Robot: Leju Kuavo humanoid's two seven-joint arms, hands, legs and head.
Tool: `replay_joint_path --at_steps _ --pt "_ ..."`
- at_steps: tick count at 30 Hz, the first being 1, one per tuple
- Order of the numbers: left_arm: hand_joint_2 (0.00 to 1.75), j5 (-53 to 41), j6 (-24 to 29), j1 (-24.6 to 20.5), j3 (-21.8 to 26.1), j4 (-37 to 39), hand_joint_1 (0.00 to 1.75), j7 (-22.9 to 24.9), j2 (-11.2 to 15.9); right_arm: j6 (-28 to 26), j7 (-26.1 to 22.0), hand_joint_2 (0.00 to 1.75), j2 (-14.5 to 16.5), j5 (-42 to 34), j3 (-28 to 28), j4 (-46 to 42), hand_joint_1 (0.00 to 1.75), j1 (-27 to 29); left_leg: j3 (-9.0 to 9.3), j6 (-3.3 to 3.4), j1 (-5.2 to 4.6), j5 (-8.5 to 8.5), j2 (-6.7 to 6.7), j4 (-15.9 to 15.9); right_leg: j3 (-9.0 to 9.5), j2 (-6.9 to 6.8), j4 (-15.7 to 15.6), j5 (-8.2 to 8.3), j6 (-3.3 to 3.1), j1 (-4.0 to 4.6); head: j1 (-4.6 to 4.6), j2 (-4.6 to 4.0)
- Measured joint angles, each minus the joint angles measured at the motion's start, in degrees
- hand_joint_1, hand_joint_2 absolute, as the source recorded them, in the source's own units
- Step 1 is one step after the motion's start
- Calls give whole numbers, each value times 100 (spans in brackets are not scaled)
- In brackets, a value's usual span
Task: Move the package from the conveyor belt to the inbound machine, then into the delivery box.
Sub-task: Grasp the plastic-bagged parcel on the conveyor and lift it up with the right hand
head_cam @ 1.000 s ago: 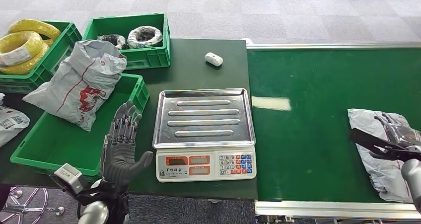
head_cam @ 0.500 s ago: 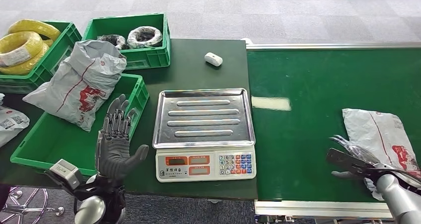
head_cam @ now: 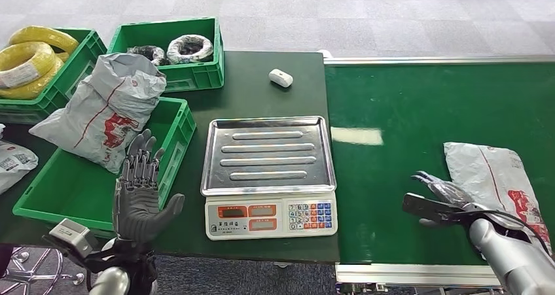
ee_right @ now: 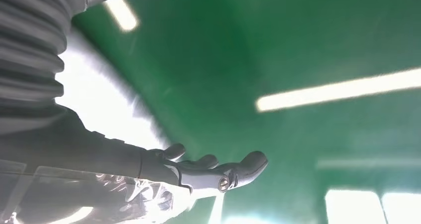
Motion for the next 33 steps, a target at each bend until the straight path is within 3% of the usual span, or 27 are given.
replay_joint_path --at_steps 6,11,15,22,27,31,33 --pt "175 22 20 101 12 -73 0 -21 27 160 84 175 -254 94 300 152 0 -820 3 1 0 2 -4 1 2 -3 0 0 0 0 3 0" --pt "175 30 25 125 14 -91 0 -27 39 271 87 175 -356 75 476 252 0 -999 2 1 0 2 -6 1 0 -4 0 0 0 0 2 0" --pt "175 40 12 209 62 -152 0 -37 43 409 -4 175 -692 -230 581 302 0 -988 0 1 0 1 -19 2 -1 -15 -1 -1 1 0 2 0" --pt "175 61 -165 377 210 -216 0 -44 88 0 94 175 -1376 -960 447 110 0 83 -7 3 1 -8 -34 1 1 -26 -3 -4 1 1 1 0" --pt "175 57 -199 382 261 -216 0 -44 91 691 226 175 -1734 -1494 229 -824 0 1189 -8 3 5 -9 -28 -3 3 -24 -3 -5 -1 7 1 0" --pt "175 4 -113 409 267 -244 0 -44 83 976 312 175 -1721 -1484 154 -1528 0 1701 4 -3 10 -13 -1 -5 9 0 -3 -7 -4 13 1 0" --pt "175 -14 -54 434 268 -278 0 -44 81 1010 225 175 -1625 -1369 169 -1655 15 1744 11 -5 11 -14 9 -5 15 9 -3 -7 -5 15 2 0"
